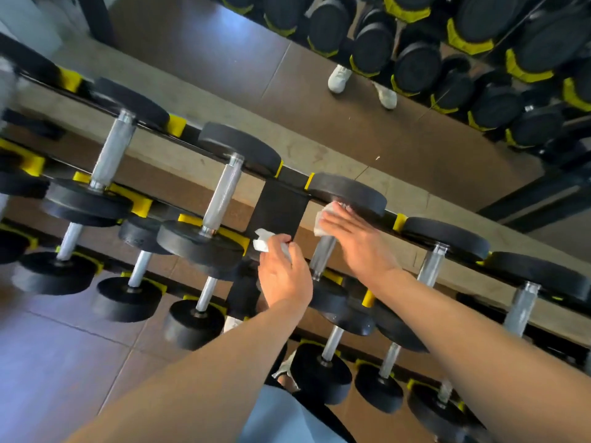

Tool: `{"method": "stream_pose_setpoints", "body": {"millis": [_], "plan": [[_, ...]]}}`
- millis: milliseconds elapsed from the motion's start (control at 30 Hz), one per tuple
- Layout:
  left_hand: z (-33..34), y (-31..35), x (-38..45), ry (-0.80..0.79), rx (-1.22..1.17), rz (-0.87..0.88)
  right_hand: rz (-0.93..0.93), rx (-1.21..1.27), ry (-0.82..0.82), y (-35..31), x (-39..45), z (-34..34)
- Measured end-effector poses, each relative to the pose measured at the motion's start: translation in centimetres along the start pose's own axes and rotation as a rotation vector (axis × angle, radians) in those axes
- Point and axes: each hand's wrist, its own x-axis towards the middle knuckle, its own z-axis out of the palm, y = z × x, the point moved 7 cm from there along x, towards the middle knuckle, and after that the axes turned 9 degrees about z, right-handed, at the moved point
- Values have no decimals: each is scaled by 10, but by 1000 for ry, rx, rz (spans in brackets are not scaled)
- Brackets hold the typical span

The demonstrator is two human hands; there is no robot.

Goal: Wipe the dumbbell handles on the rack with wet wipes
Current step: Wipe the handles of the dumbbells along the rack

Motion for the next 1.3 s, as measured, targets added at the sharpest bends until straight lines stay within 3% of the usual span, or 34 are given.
{"method": "stream_pose_setpoints", "body": {"millis": [100,200,267,300,400,467,533,667,933,1000,1067,1133,1200,1233,1300], "plan": [[-2,1,-2,84,-4,23,-13,49,-92,-4,-13,6],[-3,3,-3,128,9,99,-7,235,-412,-22,-42,18],[-3,2,-4,165,-16,122,29,400,-484,-30,-54,14],[-4,0,-5,190,-31,117,44,434,-410,-30,-49,4],[-4,2,-6,198,-62,111,-2,360,56,-17,-14,-34],[-5,1,-7,217,-74,107,-152,181,179,-14,9,-32],[-5,-1,-6,228,-80,96,-215,64,32,-6,17,-6],[-4,0,-7,232,-89,102,-229,93,-200,-19,-19,19],[-2,1,-8,207,-102,99,284,654,-637,-1,-66,13],[-2,3,-7,191,-91,100,464,650,-558,29,-67,8],[-1,3,-6,176,-76,101,575,558,-256,51,-52,-10],[1,2,-5,154,-63,111,353,424,18,28,-27,-36],[2,2,-4,146,-56,118,-79,207,138,-10,-5,-35],[1,1,-4,151,-54,120,-199,100,148,-16,6,-26],[1,0,-3,164,-59,127,-142,-34,-8,-13,18,-2]]}}
